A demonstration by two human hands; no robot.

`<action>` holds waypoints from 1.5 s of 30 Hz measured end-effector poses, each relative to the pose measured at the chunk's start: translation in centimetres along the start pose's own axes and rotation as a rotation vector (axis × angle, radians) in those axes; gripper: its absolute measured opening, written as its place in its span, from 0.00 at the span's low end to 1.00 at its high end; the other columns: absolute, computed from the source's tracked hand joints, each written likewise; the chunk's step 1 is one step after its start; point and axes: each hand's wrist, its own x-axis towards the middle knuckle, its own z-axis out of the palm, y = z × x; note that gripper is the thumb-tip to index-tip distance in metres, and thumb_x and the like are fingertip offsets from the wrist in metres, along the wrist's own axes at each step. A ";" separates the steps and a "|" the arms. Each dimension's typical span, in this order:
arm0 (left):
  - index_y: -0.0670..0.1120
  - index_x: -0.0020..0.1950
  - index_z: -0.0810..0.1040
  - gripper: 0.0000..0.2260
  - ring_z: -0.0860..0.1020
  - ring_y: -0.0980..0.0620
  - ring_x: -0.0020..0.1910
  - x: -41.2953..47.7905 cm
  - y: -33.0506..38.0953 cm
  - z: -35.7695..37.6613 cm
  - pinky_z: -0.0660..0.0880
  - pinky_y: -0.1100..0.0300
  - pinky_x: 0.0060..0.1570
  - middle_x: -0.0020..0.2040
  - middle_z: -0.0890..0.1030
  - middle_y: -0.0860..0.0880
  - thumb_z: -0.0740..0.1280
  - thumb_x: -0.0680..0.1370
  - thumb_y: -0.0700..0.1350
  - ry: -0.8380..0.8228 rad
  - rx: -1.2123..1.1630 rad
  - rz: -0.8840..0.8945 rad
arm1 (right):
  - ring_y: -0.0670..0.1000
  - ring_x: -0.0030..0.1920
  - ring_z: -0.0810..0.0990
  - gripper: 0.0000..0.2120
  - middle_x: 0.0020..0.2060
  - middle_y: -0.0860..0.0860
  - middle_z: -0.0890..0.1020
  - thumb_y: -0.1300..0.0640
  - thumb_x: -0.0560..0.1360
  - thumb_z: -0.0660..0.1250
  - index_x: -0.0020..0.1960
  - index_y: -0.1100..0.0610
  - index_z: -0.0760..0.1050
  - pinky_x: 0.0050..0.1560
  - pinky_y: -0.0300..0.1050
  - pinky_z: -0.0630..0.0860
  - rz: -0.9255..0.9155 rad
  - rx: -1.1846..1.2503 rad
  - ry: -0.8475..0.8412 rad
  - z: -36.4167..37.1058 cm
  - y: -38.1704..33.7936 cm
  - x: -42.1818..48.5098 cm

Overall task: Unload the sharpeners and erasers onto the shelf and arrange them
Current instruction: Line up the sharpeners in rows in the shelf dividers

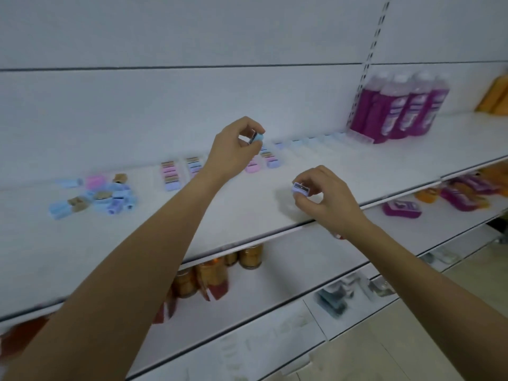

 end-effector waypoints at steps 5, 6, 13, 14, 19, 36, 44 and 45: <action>0.50 0.44 0.75 0.06 0.80 0.44 0.39 2.3 0.7 4.8 0.68 0.72 0.28 0.46 0.77 0.50 0.65 0.75 0.39 -0.004 0.041 -0.039 | 0.46 0.40 0.74 0.04 0.41 0.51 0.76 0.56 0.70 0.66 0.43 0.50 0.72 0.43 0.37 0.71 0.085 0.039 0.002 -3.3 4.5 0.7; 0.49 0.45 0.75 0.05 0.80 0.45 0.38 3.0 0.7 5.3 0.66 0.74 0.27 0.46 0.77 0.50 0.65 0.75 0.39 0.004 0.044 -0.044 | 0.46 0.40 0.74 0.04 0.41 0.52 0.76 0.57 0.71 0.67 0.44 0.50 0.73 0.43 0.38 0.71 0.094 0.046 0.008 -3.8 5.2 1.1; 0.51 0.47 0.77 0.07 0.80 0.40 0.42 8.5 -0.5 8.2 0.69 0.71 0.32 0.46 0.77 0.53 0.64 0.76 0.39 0.011 0.077 -0.017 | 0.50 0.40 0.74 0.05 0.41 0.54 0.77 0.61 0.71 0.67 0.44 0.53 0.73 0.45 0.45 0.73 0.092 0.036 0.072 -5.7 9.3 4.6; 0.51 0.48 0.77 0.07 0.80 0.40 0.43 9.4 -0.7 8.5 0.69 0.71 0.34 0.45 0.77 0.54 0.64 0.76 0.40 0.015 0.076 -0.009 | 0.51 0.40 0.75 0.04 0.42 0.54 0.77 0.61 0.72 0.67 0.44 0.53 0.73 0.45 0.45 0.74 0.085 0.040 0.075 -6.0 9.8 5.2; 0.52 0.50 0.78 0.10 0.79 0.39 0.43 12.3 -2.1 10.3 0.70 0.71 0.39 0.47 0.78 0.54 0.63 0.76 0.38 0.038 0.094 -0.014 | 0.51 0.41 0.75 0.03 0.42 0.50 0.77 0.62 0.72 0.66 0.45 0.57 0.76 0.45 0.44 0.75 0.053 0.030 0.104 -6.9 12.5 8.4; 0.42 0.57 0.77 0.10 0.72 0.60 0.37 11.9 -3.9 12.4 0.67 0.75 0.40 0.51 0.76 0.47 0.65 0.76 0.40 0.274 0.456 -0.181 | 0.47 0.42 0.72 0.09 0.46 0.53 0.74 0.66 0.70 0.66 0.50 0.61 0.77 0.44 0.26 0.66 -0.194 0.165 -0.141 -2.0 17.8 20.8; 0.41 0.48 0.78 0.05 0.76 0.48 0.48 11.2 -4.6 13.0 0.66 0.64 0.46 0.47 0.80 0.45 0.68 0.74 0.40 0.046 0.696 -0.225 | 0.53 0.48 0.75 0.05 0.46 0.53 0.77 0.61 0.73 0.66 0.49 0.59 0.75 0.48 0.47 0.71 -0.266 0.001 -0.303 -1.5 19.1 19.9; 0.40 0.47 0.78 0.05 0.76 0.47 0.48 11.2 -4.6 13.1 0.65 0.64 0.46 0.47 0.80 0.44 0.68 0.74 0.40 0.009 0.720 -0.239 | 0.53 0.48 0.74 0.05 0.45 0.52 0.76 0.60 0.74 0.66 0.48 0.59 0.75 0.47 0.48 0.70 -0.265 -0.037 -0.327 -1.5 19.1 19.8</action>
